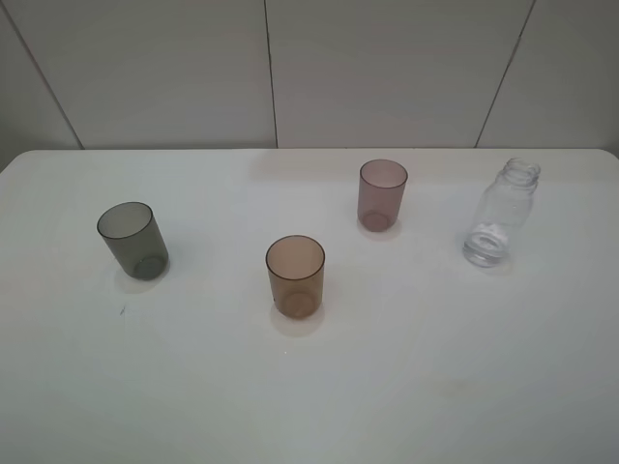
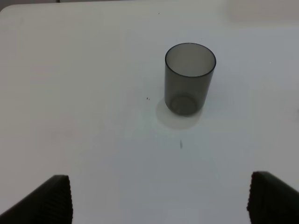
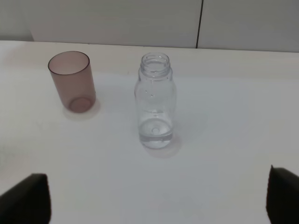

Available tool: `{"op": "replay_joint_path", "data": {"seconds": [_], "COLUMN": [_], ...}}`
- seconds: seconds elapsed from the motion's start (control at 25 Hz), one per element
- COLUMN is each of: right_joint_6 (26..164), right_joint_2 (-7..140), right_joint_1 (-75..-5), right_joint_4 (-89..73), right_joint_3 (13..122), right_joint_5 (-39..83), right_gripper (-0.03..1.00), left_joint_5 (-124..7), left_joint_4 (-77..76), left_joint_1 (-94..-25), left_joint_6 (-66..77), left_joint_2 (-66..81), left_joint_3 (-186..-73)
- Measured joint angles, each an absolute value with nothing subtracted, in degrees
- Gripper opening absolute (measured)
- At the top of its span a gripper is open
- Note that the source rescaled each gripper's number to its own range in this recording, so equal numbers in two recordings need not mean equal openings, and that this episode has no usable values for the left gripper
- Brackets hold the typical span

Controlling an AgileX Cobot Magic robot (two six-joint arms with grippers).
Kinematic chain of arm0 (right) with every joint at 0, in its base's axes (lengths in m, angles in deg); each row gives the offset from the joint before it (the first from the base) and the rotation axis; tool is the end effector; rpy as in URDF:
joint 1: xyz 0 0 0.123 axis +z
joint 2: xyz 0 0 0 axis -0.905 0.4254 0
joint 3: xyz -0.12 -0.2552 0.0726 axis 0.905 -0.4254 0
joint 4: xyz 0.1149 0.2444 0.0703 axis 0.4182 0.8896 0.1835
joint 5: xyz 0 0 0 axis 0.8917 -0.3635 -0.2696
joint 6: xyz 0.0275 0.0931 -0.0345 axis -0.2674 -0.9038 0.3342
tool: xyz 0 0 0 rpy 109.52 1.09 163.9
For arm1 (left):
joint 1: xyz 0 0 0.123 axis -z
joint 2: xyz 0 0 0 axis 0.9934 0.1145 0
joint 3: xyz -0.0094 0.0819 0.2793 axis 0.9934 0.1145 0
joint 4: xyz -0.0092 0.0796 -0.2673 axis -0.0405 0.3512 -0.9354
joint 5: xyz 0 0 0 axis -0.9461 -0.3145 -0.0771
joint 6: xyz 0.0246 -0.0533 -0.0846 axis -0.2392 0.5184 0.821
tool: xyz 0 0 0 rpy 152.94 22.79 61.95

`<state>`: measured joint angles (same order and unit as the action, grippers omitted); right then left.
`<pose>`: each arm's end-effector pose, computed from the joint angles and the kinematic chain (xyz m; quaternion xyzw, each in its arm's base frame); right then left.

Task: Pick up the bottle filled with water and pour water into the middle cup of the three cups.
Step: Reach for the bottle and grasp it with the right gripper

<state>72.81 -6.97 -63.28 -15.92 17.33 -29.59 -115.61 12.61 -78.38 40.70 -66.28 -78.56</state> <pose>0.0210 0.0006 0.2908 -0.0158 0.8479 0.0045 0.5299 0.0225 -0.0020 0.2860 0.0286 0.8506 -0.0285 0.5242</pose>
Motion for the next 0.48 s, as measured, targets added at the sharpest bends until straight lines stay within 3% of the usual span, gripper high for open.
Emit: {"op": "replay_joint_path", "data": {"seconds": [0.48], "right_joint_6": [72.8], "right_joint_2": [-7.0], "right_joint_1": [-63.3], "right_joint_4": [-15.9], "right_joint_3": [17.3], "right_joint_5": [-29.6], "right_gripper": [1.00], "left_joint_5": [-115.6], "left_joint_4": [12.6], "left_joint_1": [-78.4], "left_joint_6": [40.7], "left_joint_2": [-66.3], "left_joint_3": [-78.6]}}
